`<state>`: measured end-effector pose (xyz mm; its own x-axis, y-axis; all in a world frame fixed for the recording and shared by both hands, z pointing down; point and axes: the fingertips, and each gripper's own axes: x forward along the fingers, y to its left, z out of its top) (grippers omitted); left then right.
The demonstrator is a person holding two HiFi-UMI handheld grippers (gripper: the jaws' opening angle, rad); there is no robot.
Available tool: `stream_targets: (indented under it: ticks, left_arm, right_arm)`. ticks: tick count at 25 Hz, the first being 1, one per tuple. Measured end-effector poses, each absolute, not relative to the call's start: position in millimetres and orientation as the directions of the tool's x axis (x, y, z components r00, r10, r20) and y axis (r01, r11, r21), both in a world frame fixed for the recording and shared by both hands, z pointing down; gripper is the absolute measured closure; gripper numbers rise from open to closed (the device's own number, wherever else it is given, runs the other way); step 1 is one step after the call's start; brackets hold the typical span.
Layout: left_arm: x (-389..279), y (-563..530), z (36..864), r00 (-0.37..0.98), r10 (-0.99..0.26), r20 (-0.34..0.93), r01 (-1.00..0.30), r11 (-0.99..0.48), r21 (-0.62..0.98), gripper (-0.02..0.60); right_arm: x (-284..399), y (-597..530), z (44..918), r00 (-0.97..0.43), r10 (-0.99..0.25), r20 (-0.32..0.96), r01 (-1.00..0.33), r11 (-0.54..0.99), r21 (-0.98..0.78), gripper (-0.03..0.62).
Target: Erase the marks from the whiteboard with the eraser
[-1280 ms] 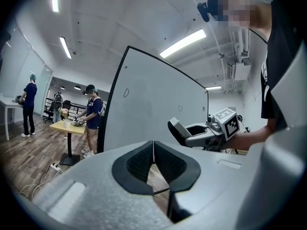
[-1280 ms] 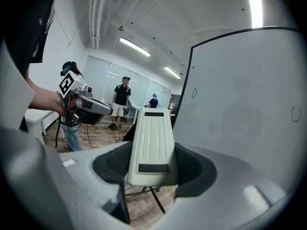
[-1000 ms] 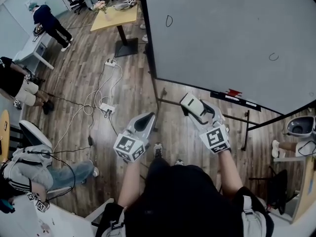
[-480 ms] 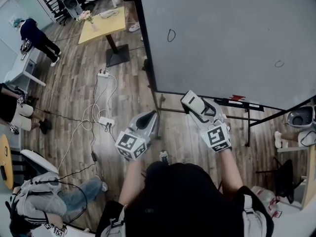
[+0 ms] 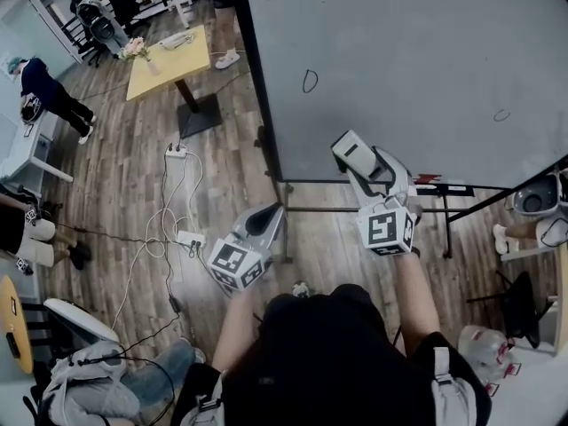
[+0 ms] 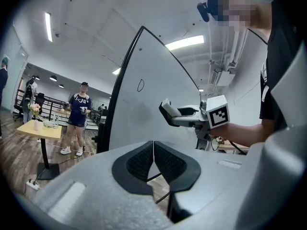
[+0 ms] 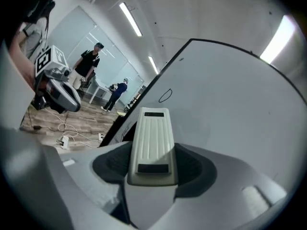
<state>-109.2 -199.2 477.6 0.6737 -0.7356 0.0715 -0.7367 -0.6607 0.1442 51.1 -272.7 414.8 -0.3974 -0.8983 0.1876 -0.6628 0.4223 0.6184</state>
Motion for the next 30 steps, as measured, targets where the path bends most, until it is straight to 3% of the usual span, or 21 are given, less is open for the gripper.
stream_targets:
  ticks: [6,21,30]
  left_arm:
    - [-130.0,-214.2,477.7,0.675,-0.735,0.069,-0.736,-0.662,0.140,0.566]
    - [-141.2,-244.8,468.5,0.642,-0.765,0.053,-0.764,-0.631,0.134,0.566]
    - [-155.1,-249.9,475.3,0.618,-0.784,0.060,-0.783,-0.607,0.137,0.566]
  right_arm:
    - [41.3,-297.8,367.8,-0.274,-0.957,0.096,-0.618,0.251,0.745,0.336]
    - [27.5,-345.5,338.2,-0.238,-0.969,0.070,-0.580,0.199,0.790,0.336]
    - [-20.8,-355.9,339.2,-0.299,-0.953,0.047,-0.522,0.205,0.828,0.338]
